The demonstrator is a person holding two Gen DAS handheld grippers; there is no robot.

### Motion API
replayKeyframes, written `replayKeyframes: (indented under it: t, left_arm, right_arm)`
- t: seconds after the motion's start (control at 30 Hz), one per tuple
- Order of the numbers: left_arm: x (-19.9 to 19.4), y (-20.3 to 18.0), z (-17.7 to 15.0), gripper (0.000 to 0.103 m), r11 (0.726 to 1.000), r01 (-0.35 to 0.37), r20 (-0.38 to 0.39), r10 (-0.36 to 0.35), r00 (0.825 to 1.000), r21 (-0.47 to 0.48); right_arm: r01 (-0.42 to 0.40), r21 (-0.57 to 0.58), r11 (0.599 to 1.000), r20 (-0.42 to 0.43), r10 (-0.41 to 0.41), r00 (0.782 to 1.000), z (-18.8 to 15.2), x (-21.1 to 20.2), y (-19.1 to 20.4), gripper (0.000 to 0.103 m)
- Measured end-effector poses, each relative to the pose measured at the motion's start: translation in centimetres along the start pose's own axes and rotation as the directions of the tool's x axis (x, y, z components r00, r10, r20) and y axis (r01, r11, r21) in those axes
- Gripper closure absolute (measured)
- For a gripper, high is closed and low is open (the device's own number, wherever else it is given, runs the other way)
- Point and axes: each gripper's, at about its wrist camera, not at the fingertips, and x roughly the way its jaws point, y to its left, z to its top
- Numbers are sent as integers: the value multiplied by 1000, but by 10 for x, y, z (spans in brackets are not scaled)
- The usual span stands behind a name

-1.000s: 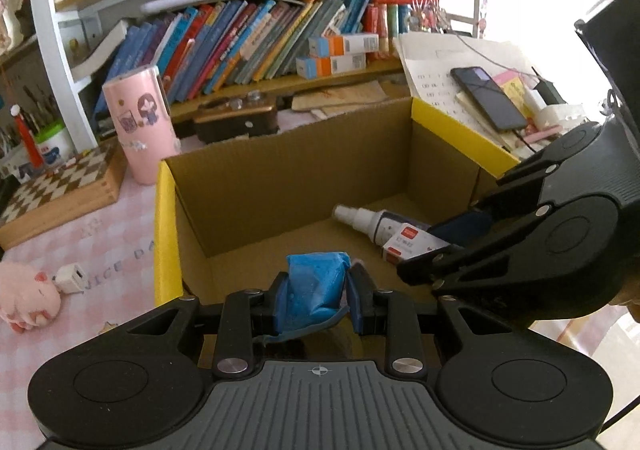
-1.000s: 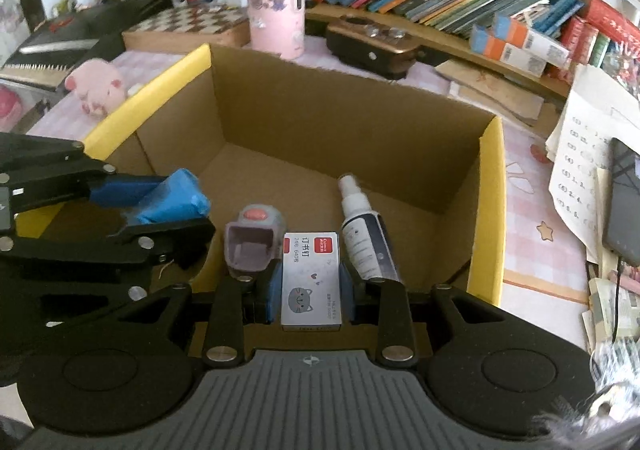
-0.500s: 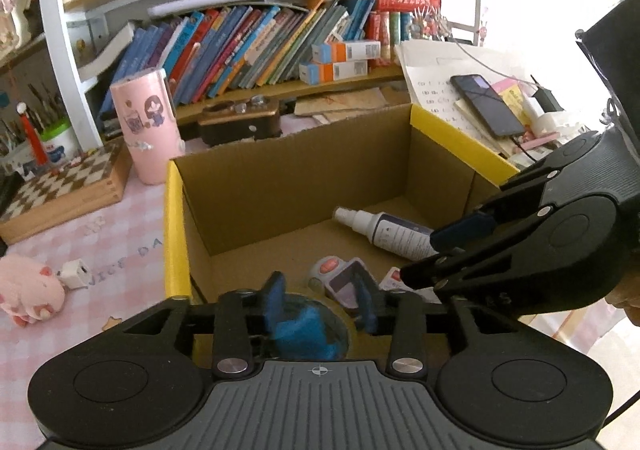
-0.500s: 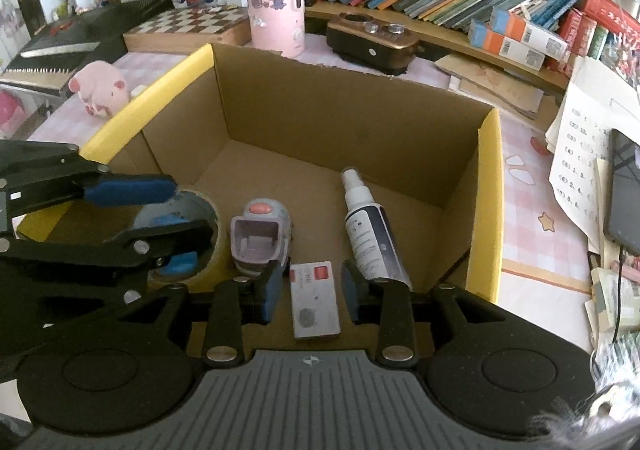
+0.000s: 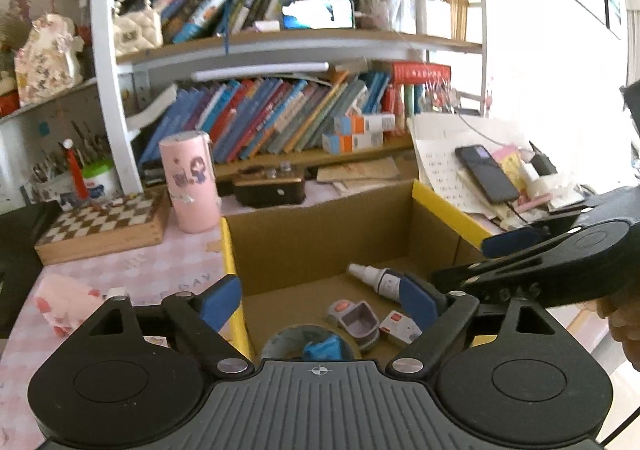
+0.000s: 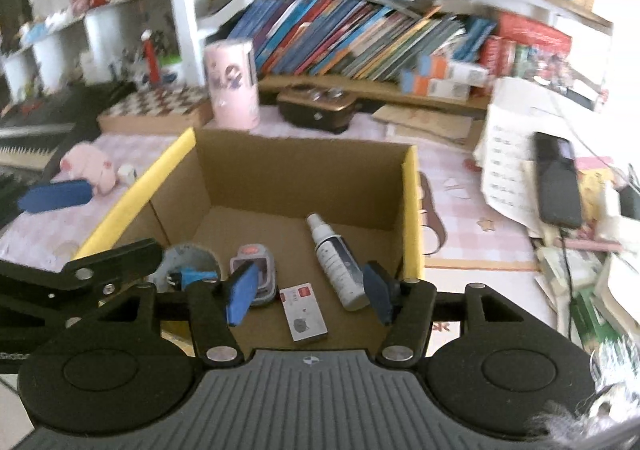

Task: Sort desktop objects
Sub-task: 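Withdraw both open tools up out of the yellow box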

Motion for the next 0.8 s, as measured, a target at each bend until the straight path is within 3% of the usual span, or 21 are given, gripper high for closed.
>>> replayKeyframes:
  t: [0.3, 0.5, 0.8]
  left_arm:
    - [-34, 16, -18, 11, 999, -19, 22, 20, 1000, -42]
    - [-49, 30, -36, 10, 1000, -17, -6, 17, 1000, -25]
    - [-70, 49, -65, 10, 1000, 9, -44, -8, 999, 30]
  right_arm:
    - [100, 151, 983, 73, -112, 991, -26, -43, 2, 43]
    - [147, 209, 967, 37, -158, 987, -52, -56, 13, 43]
    - [172, 225, 959, -32, -170, 985, -89, -62, 66, 43]
